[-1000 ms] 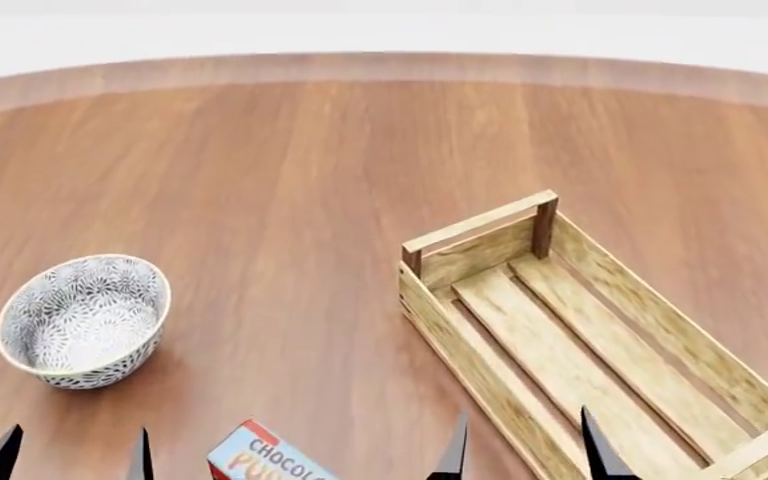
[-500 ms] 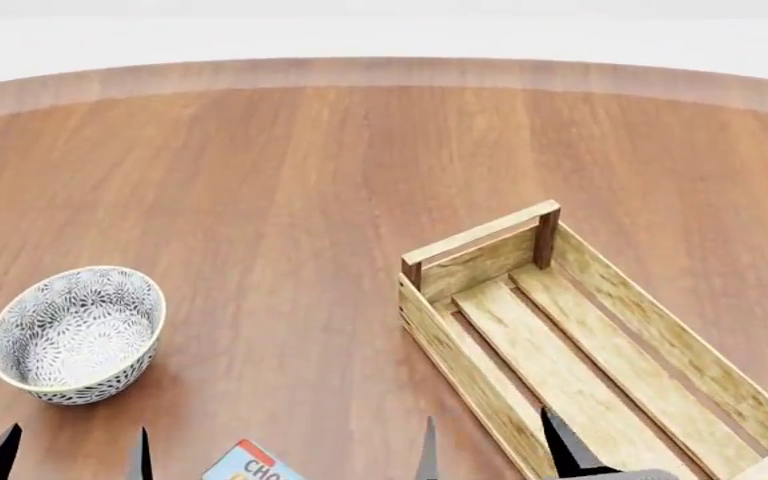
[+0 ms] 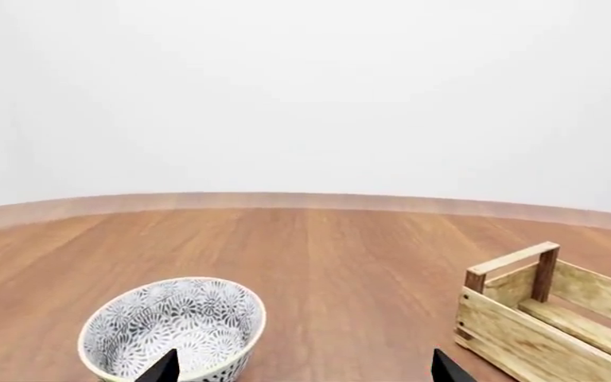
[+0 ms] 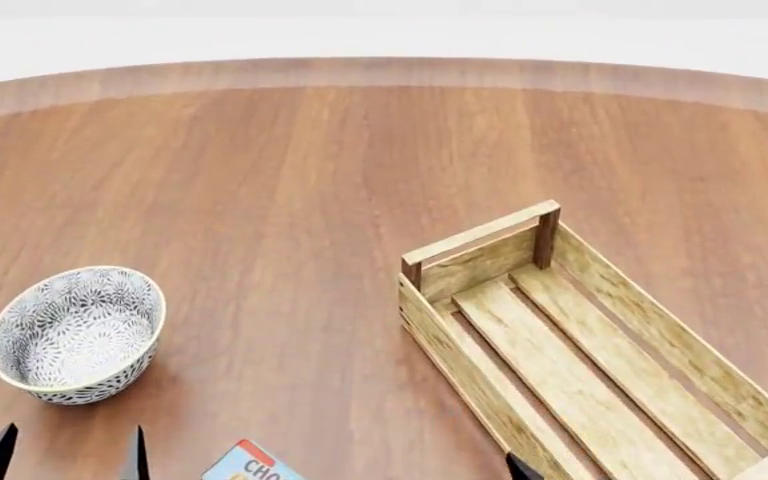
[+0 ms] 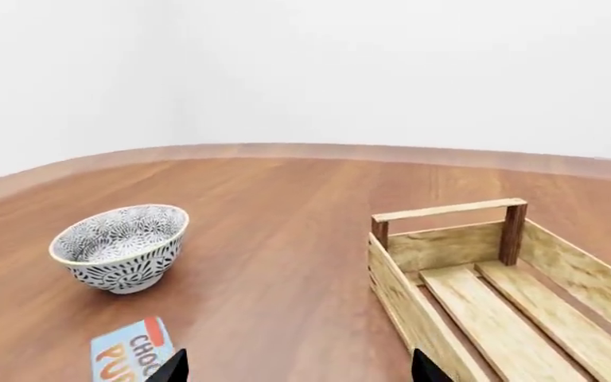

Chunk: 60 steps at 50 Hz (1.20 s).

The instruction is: Pick up the chocolate pudding and put it in the tray.

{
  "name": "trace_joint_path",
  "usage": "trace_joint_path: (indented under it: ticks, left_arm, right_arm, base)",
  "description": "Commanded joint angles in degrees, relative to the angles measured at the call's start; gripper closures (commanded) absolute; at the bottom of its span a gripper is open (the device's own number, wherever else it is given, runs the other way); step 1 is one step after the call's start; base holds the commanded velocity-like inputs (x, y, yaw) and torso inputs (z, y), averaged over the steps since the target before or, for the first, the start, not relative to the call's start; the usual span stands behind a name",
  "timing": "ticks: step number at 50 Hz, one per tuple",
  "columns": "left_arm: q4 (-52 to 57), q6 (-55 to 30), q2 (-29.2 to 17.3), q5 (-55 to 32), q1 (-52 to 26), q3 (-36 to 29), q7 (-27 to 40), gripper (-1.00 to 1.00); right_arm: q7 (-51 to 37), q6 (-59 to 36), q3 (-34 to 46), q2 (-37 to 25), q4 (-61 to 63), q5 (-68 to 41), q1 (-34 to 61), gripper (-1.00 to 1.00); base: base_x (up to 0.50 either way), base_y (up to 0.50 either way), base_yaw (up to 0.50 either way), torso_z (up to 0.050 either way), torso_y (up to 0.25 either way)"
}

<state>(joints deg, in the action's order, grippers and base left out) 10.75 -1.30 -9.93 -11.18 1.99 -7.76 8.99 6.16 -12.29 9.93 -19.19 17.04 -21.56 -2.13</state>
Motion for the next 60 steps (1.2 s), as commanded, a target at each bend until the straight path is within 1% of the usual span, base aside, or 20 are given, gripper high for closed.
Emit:
trace_joint_path:
  ticks: [1,12,19,30,47,60]
  left_arm:
    - [-0.24,0.18,-0.34,-0.4,-0.12,-0.3,0.4,-1.0]
    - [0.51,-0.32,-0.82,-0.97,-0.09,-0.56,0.74,-1.0]
    - [-0.33,0.2,-0.88,-0.98,-0.4,-0.79,0.93,-1.0]
    - [-0.28,0.38,-1.19,-1.16,-0.26,-1.19,1.25,-1.0]
    - [-0.05,0.14,-1.59,-1.44,-0.32,-1.93,1.78,-1.0]
    - [-0.07,0.25,-2.06,-2.09,-0.39,-2.68,2.12,-1.0]
  right_arm:
    - [2.39,0.96,1.32,-2.29,-0.34,0.59,-2.27,-1.0]
    - [2.95,1.05,1.89,-4.21,1.02,1.28,-4.32,-1.0]
    - [3.7,0.03,3.85,-5.86,2.78,2.56,-6.17,-1.0]
    - [4.28,-0.38,6.86,-6.44,2.13,4.97,-6.95,-1.0]
    - [3.82,-1.06,10.57,-4.81,-3.95,9.31,-2.89,-1.0]
    - [3.97,-2.47,12.05,-3.57,-6.44,9.85,-0.17,-1.0]
  base:
    - [0.0,0.0,0.0,0.0,0.0]
    - [0.0,0.0,0.0,0.0,0.0]
    - [0.0,0.0,0.0,0.0,0.0]
    - [0.0,0.0,0.0,0.0,0.0]
    - [0.0,0.0,0.0,0.0,0.0]
    - [0.0,0.0,0.0,0.0,0.0]
